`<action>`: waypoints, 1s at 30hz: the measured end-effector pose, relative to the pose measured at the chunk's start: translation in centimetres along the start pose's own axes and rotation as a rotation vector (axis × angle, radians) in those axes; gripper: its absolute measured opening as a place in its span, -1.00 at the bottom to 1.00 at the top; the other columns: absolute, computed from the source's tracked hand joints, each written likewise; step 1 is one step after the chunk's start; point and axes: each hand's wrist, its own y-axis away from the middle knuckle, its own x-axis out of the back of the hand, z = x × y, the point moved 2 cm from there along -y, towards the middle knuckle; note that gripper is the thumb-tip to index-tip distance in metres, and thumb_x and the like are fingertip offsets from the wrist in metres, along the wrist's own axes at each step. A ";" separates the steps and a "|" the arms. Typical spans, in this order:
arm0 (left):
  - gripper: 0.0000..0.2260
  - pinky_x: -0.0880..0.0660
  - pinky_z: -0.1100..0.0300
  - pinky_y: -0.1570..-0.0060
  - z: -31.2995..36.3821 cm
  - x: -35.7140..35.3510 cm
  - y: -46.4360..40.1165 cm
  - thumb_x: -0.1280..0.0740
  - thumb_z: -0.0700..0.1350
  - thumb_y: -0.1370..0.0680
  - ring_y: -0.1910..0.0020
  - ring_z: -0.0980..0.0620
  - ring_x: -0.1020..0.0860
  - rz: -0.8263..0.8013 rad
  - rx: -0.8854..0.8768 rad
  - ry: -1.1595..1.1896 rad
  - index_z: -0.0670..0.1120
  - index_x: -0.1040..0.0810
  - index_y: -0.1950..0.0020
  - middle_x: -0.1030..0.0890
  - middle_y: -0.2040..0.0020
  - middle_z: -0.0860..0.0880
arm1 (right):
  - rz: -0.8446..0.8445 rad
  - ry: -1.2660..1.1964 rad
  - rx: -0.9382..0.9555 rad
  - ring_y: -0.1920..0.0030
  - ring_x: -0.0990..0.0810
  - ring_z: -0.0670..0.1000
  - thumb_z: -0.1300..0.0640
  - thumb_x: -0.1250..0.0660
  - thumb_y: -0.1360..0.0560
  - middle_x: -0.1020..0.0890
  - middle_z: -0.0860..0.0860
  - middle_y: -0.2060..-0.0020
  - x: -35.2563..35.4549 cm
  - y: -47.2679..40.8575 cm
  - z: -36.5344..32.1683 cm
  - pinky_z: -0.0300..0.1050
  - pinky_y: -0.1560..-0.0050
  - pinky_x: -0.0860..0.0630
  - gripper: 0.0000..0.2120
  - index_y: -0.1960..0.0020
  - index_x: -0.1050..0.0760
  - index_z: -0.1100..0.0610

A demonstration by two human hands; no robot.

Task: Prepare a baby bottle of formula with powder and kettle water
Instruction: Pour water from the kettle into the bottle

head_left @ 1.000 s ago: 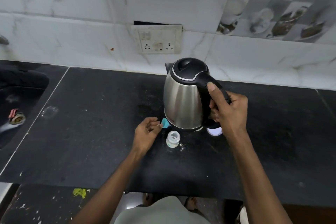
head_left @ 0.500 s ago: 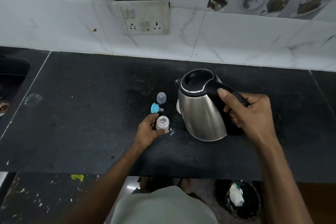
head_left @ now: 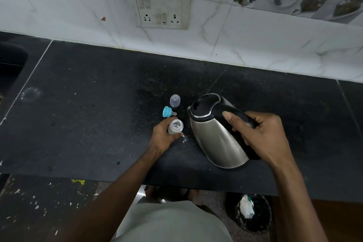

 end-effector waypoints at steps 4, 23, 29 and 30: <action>-0.50 -0.60 -0.05 -0.30 -0.4 -0.1 0.0 -0.63 -0.20 -0.42 -0.21 0.10 -0.67 0.014 -0.023 0.012 -0.01 -0.63 -0.33 -0.71 -0.20 0.06 | -0.014 0.051 0.014 0.49 -0.34 -0.03 -0.31 -0.49 -0.43 -0.45 0.26 0.50 -0.8 -0.4 0.4 -0.01 0.45 -0.28 -0.32 0.38 -0.47 0.32; -0.40 -0.62 -0.05 -0.23 -1.0 -0.8 0.4 -0.69 0.05 -0.32 -0.20 0.11 -0.64 0.106 -0.038 -0.022 0.10 -0.57 -0.32 -0.65 -0.21 0.11 | -0.137 0.144 0.053 0.56 -0.37 -0.14 -0.24 -0.51 -0.44 -0.50 0.00 0.59 -1.8 -1.8 -1.5 -0.33 0.46 -0.29 -0.58 0.51 -0.51 -0.14; -0.31 -0.55 -0.05 -0.36 -1.4 -0.5 0.4 -0.65 -0.01 -0.40 -0.33 0.06 -0.59 0.030 -0.081 -0.065 0.07 -0.48 -0.49 -0.62 -0.35 0.09 | -0.159 0.191 0.036 0.52 -0.40 0.03 -0.33 -0.46 -0.42 -0.50 0.17 0.53 -1.6 -2.0 -1.6 -0.04 0.44 -0.37 -0.41 0.46 -0.51 0.15; -0.38 -0.58 -0.07 -0.31 -1.3 -0.4 0.4 -0.64 -0.04 -0.41 -0.28 0.09 -0.62 0.041 -0.074 -0.051 0.04 -0.53 -0.44 -0.65 -0.30 0.08 | -0.164 0.201 0.033 0.52 -0.40 0.01 -0.34 -0.45 -0.42 -0.50 0.17 0.53 -1.6 -2.0 -1.6 -0.03 0.44 -0.37 -0.40 0.46 -0.51 0.16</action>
